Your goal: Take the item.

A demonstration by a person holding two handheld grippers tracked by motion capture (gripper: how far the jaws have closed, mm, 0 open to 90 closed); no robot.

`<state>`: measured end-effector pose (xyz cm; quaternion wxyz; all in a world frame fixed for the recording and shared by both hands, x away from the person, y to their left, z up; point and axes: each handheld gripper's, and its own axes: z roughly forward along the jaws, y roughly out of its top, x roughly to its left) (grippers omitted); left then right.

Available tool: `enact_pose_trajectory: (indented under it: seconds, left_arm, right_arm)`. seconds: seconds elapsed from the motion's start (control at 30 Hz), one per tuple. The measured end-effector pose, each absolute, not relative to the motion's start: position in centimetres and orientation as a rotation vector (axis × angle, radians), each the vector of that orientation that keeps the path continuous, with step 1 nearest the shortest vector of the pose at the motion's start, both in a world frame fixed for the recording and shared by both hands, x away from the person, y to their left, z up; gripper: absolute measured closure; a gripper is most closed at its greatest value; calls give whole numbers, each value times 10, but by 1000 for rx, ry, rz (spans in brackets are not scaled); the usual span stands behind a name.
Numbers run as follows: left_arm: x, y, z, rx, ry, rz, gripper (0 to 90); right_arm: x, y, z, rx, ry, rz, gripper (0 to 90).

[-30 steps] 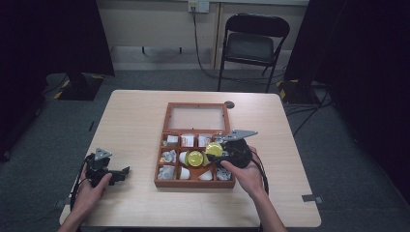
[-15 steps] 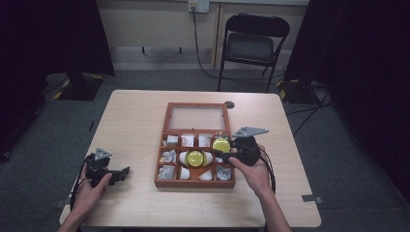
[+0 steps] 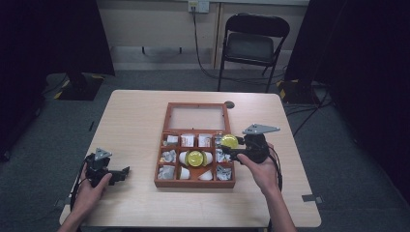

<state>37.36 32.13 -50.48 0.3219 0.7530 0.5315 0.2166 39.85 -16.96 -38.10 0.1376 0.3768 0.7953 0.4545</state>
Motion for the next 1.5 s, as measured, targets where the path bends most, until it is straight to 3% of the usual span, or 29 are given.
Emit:
enact_pose_trajectory:
  seconds: [0.87,1.5]
  left_arm:
    - [374,321,-505,1978,1395,569,0]
    - [374,321,-505,1978,1395,569,0]
  right_arm:
    - [401,-210,-373,1191,2185,1334,400]
    - [414,-234,-389,1303,2145,1221,401]
